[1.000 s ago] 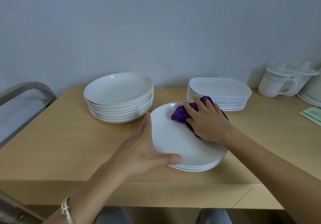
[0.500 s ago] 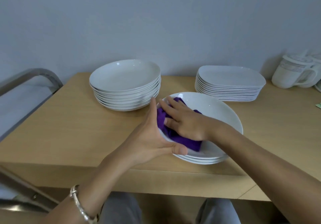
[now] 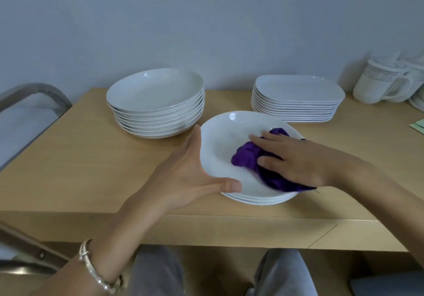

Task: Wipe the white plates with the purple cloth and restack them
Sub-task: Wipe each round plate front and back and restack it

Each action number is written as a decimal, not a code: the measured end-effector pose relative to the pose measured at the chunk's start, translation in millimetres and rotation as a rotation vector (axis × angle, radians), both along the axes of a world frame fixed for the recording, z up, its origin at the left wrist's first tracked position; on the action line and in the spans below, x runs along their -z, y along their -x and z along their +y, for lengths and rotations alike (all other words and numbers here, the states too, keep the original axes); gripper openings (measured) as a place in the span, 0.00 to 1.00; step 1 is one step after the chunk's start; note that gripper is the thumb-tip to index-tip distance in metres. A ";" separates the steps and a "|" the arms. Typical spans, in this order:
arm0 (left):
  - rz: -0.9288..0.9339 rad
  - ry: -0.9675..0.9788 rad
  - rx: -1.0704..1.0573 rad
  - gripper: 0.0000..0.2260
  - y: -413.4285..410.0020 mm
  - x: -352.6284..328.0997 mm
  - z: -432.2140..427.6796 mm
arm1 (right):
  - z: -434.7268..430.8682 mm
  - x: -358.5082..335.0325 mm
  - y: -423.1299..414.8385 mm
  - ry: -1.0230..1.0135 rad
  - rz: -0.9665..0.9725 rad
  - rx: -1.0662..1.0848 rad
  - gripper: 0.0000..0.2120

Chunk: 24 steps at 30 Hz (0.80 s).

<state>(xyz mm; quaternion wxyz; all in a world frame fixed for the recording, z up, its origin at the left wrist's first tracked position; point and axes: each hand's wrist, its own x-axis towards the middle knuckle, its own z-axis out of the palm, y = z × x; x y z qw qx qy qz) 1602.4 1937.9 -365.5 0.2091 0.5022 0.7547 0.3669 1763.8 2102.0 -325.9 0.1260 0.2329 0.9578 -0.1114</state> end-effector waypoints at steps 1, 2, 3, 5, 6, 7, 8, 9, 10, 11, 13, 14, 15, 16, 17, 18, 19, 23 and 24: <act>0.000 0.000 -0.001 0.52 0.2 1.2 -0.2 | -10.4 -3.8 -8.0 0.056 -0.023 -0.039 0.26; 0.004 -0.004 -0.003 0.54 0.4 2.9 -0.2 | -19.8 -5.9 -11.7 0.099 -0.027 -0.076 0.26; 0.005 -0.006 -0.008 0.58 1.1 4.9 0.3 | -27.9 -5.6 -10.8 0.129 -0.014 -0.106 0.27; -0.026 0.015 -0.027 0.68 0.2 7.1 1.1 | -37.0 -0.7 2.0 0.158 0.026 -0.136 0.28; -0.060 0.026 -0.043 0.71 -1.8 6.6 0.2 | -38.0 3.4 14.2 0.174 0.068 -0.140 0.28; -0.101 0.027 -0.051 0.72 -4.4 5.6 -0.9 | -37.0 9.2 28.7 0.182 0.124 -0.144 0.28; -0.135 0.012 -0.049 0.70 -6.0 5.8 -1.2 | -35.0 15.8 44.4 0.158 0.184 -0.154 0.28; -0.155 -0.010 -0.044 0.68 -5.7 7.3 -0.7 | -31.5 23.0 59.8 0.103 0.238 -0.165 0.28; -0.171 -0.026 -0.051 0.67 -4.4 9.6 -0.4 | -27.4 29.0 73.2 0.050 0.272 -0.165 0.29; -0.184 -0.039 -0.058 0.67 -2.9 11.8 0.1 | -21.9 33.1 83.4 0.016 0.282 -0.146 0.29; -0.170 -0.047 -0.047 0.67 -2.7 10.9 -0.2 | -9.2 35.8 93.3 -0.034 0.270 -0.080 0.28; -0.149 -0.054 -0.027 0.64 -3.5 8.3 -1.0 | -2.8 34.6 92.7 -0.068 0.264 -0.036 0.27; -0.124 -0.070 0.001 0.58 -4.5 6.1 -1.6 | 4.1 32.2 89.4 -0.108 0.260 0.014 0.27; -0.104 -0.078 0.030 0.53 -5.2 3.8 -1.8 | 11.1 30.2 84.7 -0.153 0.255 0.058 0.27; -0.089 -0.079 0.044 0.48 -5.3 1.8 -2.1 | 17.5 28.0 79.2 -0.198 0.245 0.086 0.27; -0.077 -0.071 0.040 0.46 -5.2 0.3 -2.4 | 21.8 26.2 72.1 -0.233 0.224 0.101 0.27; -0.060 -0.067 0.037 0.46 -5.0 -0.8 -2.9 | 24.1 24.5 63.9 -0.254 0.194 0.110 0.27; 0.022 -0.013 0.003 0.46 -2.8 -2.0 -2.8 | 13.0 13.7 19.5 -0.237 0.040 0.118 0.28; 0.026 0.001 0.000 0.46 -2.1 -1.4 -2.9 | 5.6 11.0 8.8 -0.227 0.006 0.093 0.29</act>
